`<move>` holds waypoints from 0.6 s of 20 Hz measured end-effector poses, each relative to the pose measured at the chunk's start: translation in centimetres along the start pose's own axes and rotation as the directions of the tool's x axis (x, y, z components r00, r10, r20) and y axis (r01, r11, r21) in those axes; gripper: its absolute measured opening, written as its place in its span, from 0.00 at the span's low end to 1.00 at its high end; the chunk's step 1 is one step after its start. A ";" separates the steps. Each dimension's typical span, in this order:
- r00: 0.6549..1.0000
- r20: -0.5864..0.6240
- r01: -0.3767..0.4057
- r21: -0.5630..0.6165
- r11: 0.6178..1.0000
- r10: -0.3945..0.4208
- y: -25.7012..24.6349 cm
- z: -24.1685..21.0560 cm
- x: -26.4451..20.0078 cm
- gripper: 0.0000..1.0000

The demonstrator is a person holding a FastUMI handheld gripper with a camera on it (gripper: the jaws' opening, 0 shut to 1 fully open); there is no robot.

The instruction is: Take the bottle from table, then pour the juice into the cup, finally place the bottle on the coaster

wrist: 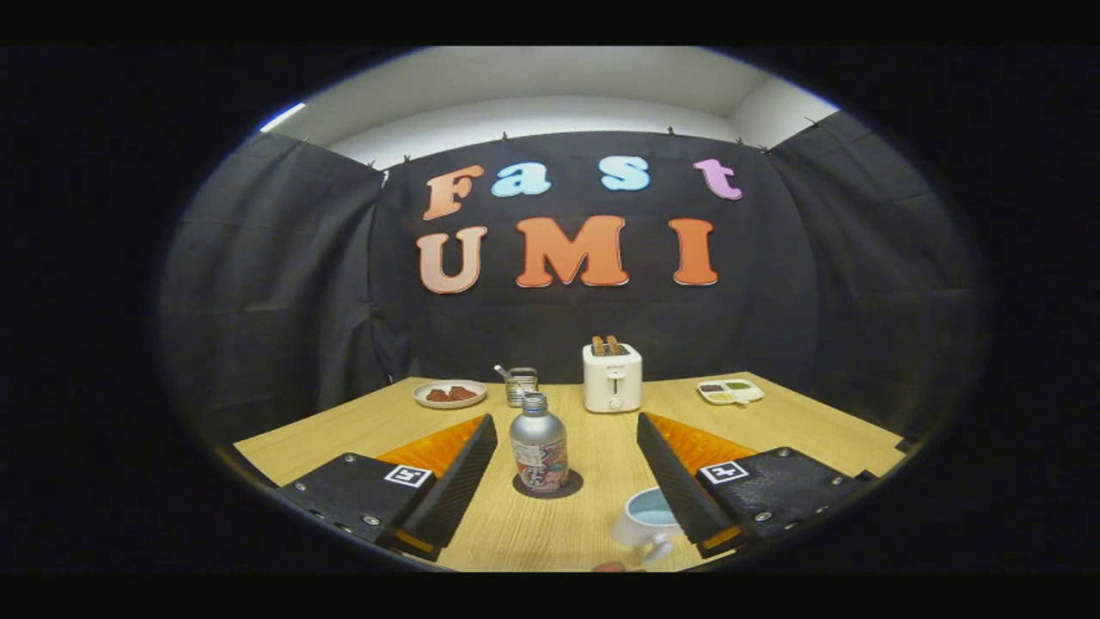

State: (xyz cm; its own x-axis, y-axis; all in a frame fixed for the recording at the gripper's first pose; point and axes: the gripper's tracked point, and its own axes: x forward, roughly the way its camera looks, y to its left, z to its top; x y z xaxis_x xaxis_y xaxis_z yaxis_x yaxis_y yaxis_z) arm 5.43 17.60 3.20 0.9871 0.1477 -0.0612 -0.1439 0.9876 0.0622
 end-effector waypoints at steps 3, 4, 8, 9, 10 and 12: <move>1.000 0.030 0.004 0.009 1.000 -0.005 -1.6 0.8 -3.1 0.97; 0.999 0.038 0.010 0.010 1.000 -0.010 -2.4 1.1 -3.9 0.97; 0.996 0.074 0.041 0.020 0.999 -0.043 -5.1 2.2 -5.9 0.97; 0.996 0.080 0.046 0.025 0.999 -0.048 -5.5 2.4 -6.3 0.97; 0.995 0.085 0.051 0.026 0.998 -0.053 -6.0 2.5 -6.5 0.97; 0.994 0.093 0.063 0.022 0.998 -0.065 -6.8 2.7 -7.1 0.97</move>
State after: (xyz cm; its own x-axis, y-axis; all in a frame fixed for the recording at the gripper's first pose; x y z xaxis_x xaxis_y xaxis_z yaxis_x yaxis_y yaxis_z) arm -0.39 9.75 5.89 0.9966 0.0779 0.0281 -0.0800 0.9935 0.0804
